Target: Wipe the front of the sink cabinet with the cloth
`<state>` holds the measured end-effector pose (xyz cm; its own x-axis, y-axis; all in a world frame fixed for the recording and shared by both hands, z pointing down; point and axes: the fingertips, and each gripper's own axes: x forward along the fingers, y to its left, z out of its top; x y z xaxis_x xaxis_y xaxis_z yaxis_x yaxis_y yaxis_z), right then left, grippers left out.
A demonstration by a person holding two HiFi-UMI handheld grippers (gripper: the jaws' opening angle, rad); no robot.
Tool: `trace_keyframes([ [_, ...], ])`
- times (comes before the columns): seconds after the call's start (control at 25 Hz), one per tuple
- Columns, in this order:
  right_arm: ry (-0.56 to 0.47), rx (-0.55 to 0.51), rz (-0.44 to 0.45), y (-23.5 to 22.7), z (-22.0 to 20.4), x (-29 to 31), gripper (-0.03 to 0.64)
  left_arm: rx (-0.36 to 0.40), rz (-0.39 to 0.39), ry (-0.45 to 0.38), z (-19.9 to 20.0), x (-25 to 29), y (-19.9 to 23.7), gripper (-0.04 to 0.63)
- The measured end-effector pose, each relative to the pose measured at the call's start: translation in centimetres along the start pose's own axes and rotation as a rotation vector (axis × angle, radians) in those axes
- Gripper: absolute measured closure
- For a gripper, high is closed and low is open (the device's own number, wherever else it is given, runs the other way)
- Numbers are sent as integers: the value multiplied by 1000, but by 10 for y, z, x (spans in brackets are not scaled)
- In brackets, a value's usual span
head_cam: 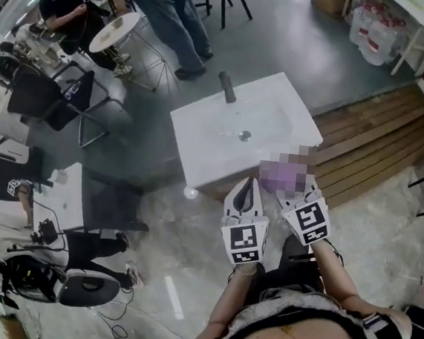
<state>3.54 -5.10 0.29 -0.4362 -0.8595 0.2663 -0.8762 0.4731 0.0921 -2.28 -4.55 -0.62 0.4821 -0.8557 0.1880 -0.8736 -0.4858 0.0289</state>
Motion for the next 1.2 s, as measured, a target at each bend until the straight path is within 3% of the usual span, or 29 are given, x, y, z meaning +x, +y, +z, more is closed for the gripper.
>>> trace_keyframes([
  [0.28, -43, 21, -31, 45, 4, -17, 434, 37, -23, -54, 5, -56, 14, 595],
  [0.64, -69, 37, -57, 88, 7, -30, 434, 30, -58, -49, -1, -93, 34, 595],
  [0.8, -91, 27, -29, 72, 19, -22, 434, 22, -35, -73, 14, -79, 36, 595],
  [1.2, -85, -44, 22, 27, 24, -52, 434, 4, 50, -98, 34, -68, -10, 595],
])
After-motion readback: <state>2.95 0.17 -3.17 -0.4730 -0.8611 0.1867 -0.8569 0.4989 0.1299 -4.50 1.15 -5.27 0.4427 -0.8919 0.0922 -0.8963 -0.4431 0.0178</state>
